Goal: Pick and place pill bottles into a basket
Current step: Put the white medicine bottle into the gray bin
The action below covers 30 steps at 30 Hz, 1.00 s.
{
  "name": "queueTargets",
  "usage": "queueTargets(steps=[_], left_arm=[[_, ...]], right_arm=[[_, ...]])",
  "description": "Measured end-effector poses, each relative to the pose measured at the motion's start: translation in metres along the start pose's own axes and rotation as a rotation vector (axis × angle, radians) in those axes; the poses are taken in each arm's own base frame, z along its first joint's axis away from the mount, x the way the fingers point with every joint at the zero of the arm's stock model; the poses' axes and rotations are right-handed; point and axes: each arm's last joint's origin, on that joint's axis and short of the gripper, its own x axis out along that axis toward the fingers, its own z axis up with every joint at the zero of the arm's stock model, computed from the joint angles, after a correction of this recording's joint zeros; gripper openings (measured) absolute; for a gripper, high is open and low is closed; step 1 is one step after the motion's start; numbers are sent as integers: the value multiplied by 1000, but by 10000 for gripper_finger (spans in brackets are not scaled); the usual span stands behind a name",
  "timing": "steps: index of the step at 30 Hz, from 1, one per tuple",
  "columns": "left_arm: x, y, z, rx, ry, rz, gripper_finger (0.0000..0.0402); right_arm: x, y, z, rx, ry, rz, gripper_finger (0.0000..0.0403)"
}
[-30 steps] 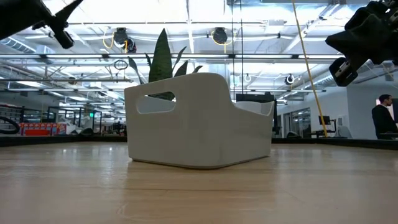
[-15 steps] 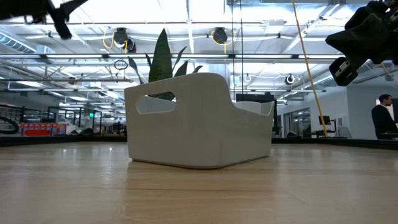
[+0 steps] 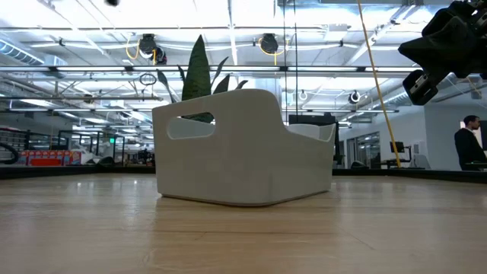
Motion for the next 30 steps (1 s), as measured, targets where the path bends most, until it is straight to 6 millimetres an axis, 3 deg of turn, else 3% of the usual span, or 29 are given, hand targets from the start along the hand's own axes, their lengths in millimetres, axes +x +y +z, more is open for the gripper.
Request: queueTargets(steps=[6, 16, 19, 24, 30], left_arm=[[63, -8, 39, -19, 64, 96, 214], [169, 27, 91, -56, 260, 216, 214], [193, 50, 96, -81, 340, 293, 214], [215, 83, 97, -110, 461, 451, 214], [245, 113, 85, -129, 541, 528, 214]], right_arm=[[0, 0, 0, 0, 0, 0, 8], [0, 0, 0, 0, -1, 1, 8], [0, 0, 0, 0, -1, 1, 9], [0, 0, 0, 0, 0, 1, 9], [0, 0, 0, 0, 0, 1, 8]])
